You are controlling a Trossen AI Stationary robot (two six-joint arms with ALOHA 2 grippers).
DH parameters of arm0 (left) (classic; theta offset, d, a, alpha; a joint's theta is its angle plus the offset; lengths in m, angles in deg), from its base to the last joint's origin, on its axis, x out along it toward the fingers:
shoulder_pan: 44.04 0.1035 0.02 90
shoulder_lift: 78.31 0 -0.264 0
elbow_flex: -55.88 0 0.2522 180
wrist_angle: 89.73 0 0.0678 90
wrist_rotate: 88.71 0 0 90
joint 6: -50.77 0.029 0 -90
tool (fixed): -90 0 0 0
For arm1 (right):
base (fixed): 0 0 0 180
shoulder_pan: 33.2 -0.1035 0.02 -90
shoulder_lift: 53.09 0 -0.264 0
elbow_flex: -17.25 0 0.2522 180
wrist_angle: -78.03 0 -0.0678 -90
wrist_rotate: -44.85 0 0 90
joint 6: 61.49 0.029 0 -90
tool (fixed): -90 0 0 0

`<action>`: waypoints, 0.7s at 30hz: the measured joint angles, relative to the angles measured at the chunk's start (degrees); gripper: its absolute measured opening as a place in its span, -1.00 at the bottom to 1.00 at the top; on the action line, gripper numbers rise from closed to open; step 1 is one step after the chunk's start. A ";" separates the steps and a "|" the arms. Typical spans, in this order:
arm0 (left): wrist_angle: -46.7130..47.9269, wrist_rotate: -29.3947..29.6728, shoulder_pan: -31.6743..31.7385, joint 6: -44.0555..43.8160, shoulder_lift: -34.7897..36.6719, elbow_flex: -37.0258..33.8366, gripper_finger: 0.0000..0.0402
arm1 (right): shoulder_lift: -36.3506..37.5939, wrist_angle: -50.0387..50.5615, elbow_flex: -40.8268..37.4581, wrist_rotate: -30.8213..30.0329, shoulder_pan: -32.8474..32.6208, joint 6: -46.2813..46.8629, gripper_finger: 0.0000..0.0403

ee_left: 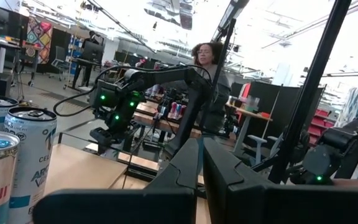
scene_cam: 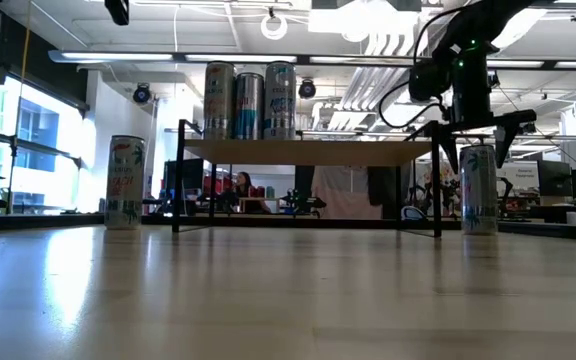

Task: Place canned beverage on shelf
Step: Put the right black soda can on the shelf

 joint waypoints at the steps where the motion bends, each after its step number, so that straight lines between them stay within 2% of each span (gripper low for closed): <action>1: 0.00 0.02 -0.02 0.00 0.00 0.00 -1.00 | 0.00 0.03 -0.05 0.00 0.00 0.05 0.67; 12: 0.00 0.20 0.00 -0.09 -0.04 -0.02 -1.00 | 0.00 -0.09 -0.05 0.48 0.00 -0.09 0.35; 16: 0.00 0.22 -0.02 -0.09 -0.04 -0.02 -1.00 | 0.04 0.52 0.12 0.80 -0.73 -3.96 0.21; 21: 0.02 0.24 -0.01 0.55 -0.04 -0.02 -1.00 | -0.02 4.95 1.96 1.50 -3.30 -7.79 0.21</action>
